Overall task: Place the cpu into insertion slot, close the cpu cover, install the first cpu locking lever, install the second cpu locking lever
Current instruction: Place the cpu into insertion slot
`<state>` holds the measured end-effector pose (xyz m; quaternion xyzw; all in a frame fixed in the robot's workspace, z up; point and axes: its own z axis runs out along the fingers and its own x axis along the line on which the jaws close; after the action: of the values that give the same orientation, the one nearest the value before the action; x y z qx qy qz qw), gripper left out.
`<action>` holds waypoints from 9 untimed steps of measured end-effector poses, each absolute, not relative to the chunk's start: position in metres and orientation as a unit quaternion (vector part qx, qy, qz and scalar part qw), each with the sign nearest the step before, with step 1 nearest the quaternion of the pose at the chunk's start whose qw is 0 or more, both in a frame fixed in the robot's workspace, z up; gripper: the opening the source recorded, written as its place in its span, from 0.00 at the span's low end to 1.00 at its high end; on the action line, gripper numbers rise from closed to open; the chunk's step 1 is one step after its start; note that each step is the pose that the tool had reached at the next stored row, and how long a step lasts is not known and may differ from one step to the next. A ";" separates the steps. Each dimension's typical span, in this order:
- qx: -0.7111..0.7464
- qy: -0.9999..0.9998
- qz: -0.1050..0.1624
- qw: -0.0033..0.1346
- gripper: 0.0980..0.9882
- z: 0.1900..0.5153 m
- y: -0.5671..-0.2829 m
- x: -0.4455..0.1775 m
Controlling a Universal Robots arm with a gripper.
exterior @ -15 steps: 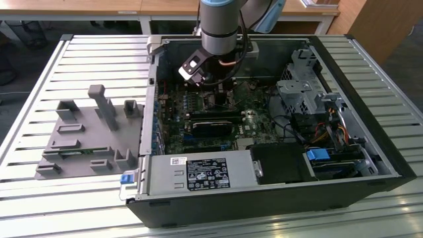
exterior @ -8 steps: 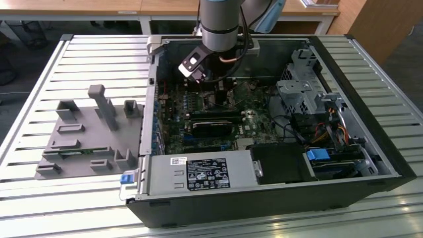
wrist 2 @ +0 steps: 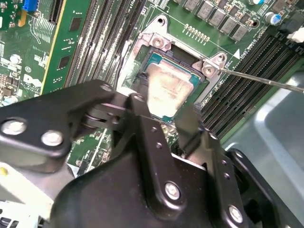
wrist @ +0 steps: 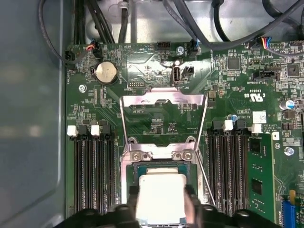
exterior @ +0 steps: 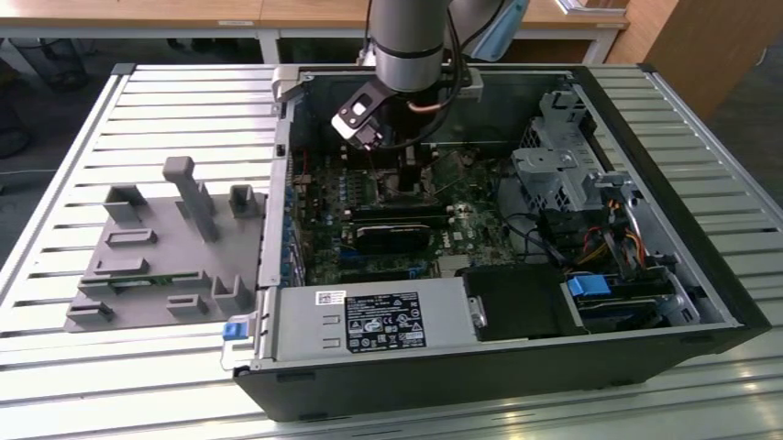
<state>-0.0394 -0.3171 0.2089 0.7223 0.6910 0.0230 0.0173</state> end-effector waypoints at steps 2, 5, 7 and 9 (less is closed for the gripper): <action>0.722 0.691 0.020 0.015 0.41 0.209 -0.317 -0.037; 0.722 0.691 0.018 0.012 0.22 0.210 -0.318 -0.035; 0.722 0.691 0.017 0.012 0.15 0.210 -0.319 -0.034; 0.722 0.691 0.017 0.012 0.08 0.210 -0.320 -0.034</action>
<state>-0.0343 -0.3200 0.2098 0.7224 0.6911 0.0173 0.0121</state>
